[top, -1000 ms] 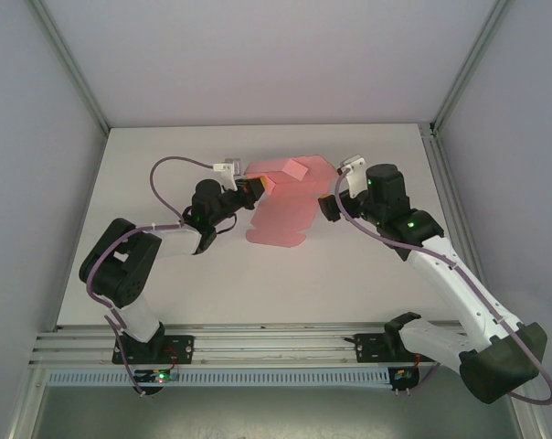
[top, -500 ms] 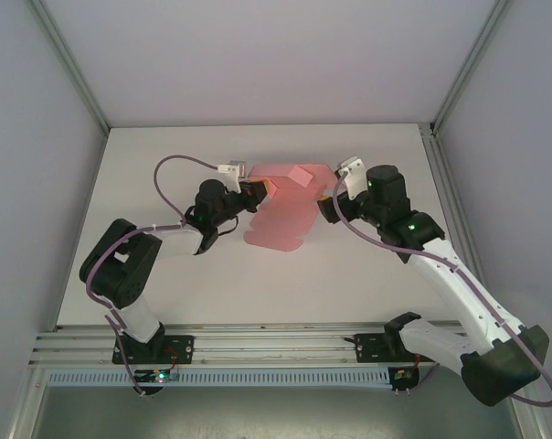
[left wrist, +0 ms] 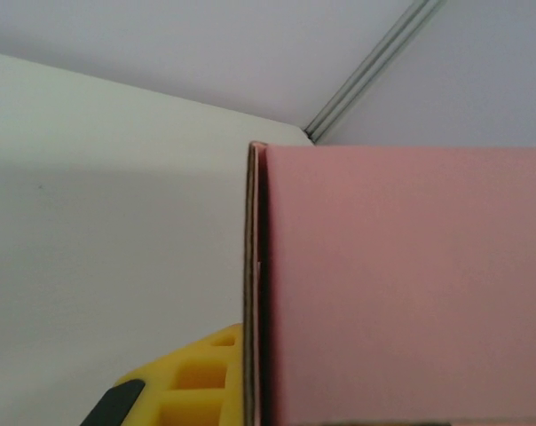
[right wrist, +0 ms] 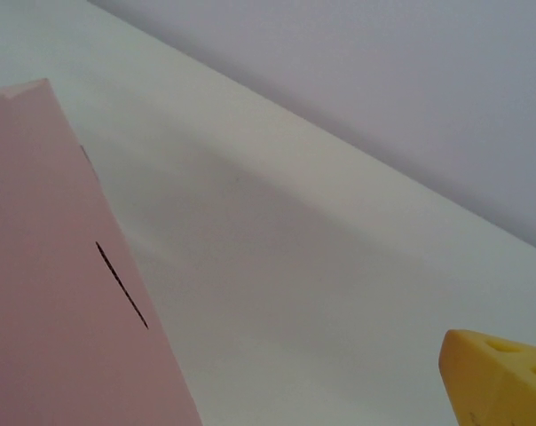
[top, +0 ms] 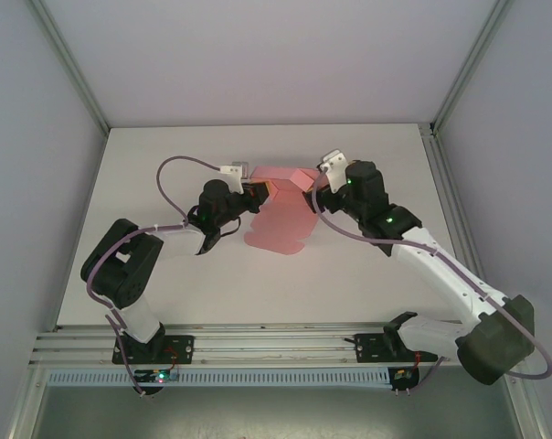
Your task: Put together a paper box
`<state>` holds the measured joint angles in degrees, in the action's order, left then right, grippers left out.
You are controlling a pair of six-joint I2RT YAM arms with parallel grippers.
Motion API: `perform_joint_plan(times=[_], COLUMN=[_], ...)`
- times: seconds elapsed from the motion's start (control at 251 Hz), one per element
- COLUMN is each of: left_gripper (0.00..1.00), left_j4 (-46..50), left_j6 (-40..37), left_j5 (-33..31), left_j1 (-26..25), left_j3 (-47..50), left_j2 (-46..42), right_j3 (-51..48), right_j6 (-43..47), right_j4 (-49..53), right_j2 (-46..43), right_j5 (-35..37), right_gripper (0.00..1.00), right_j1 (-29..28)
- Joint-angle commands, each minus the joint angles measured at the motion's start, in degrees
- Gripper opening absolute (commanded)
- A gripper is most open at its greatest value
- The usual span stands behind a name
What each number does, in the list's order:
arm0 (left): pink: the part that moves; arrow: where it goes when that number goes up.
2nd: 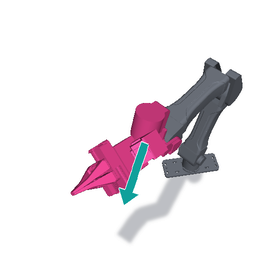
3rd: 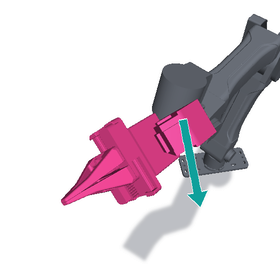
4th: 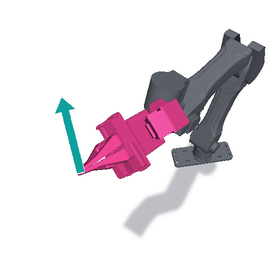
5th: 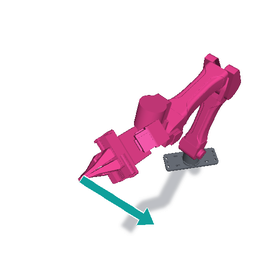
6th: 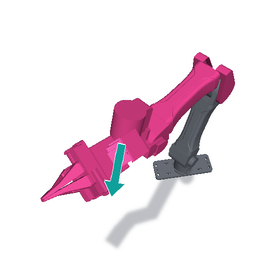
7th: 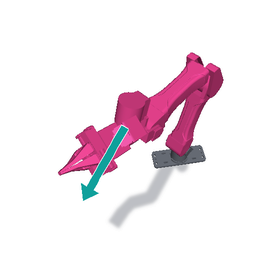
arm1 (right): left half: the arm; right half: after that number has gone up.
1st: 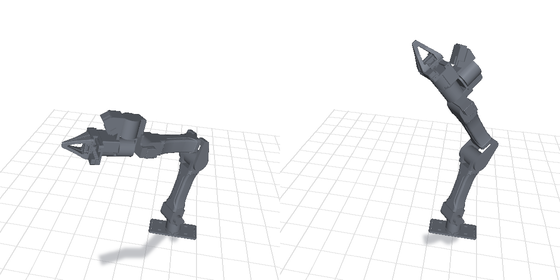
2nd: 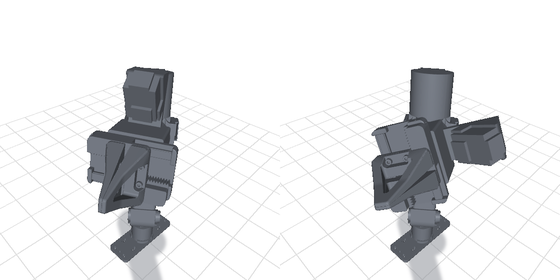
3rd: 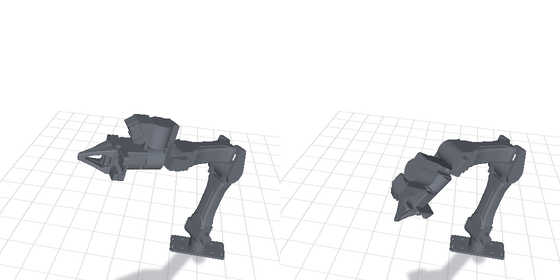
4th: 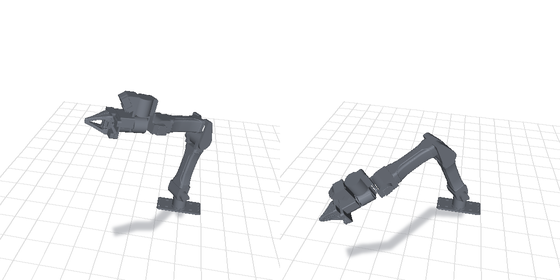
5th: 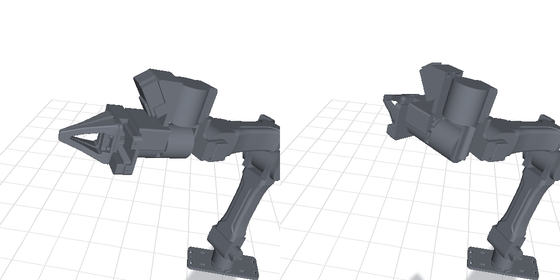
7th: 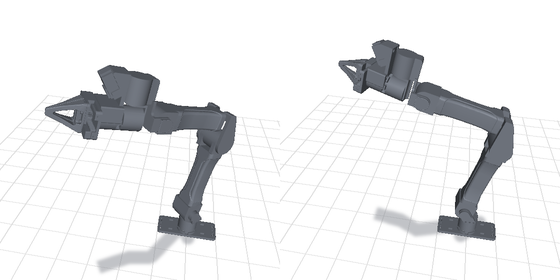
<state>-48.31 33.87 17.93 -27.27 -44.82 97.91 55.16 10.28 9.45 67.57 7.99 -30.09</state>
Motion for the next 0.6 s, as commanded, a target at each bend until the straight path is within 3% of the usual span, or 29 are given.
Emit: perform_joint_plan(times=[0.0, 0.227, 0.343, 0.595], left_gripper=[0.0, 0.0, 0.0, 0.0], left_j4=[-7.08, -9.24, -8.26, 3.83], left_j6=[5.06, 11.18, 11.68, 1.71], left_j5=[3.83, 4.39, 4.0, -6.46], left_j1=[-1.3, -1.32, -1.36, -0.95], left_j3=[-2.12, -2.6, -2.64, -0.84], left_j2=[-0.25, -0.04, -0.19, -2.92], right_j3=[-4.19, -11.03, -10.76, -7.88], right_j6=[-0.14, 1.68, 2.53, 1.18], right_j4=[-7.06, -20.73, -22.13, -10.94], right_j2=[2.42, 4.36, 4.88, -8.28], right_j5=[10.59, 20.78, 21.86, 10.29], right_gripper=[0.98, 0.98, 0.98, 0.98], right_j1=[-2.46, -5.39, -6.25, -6.32])
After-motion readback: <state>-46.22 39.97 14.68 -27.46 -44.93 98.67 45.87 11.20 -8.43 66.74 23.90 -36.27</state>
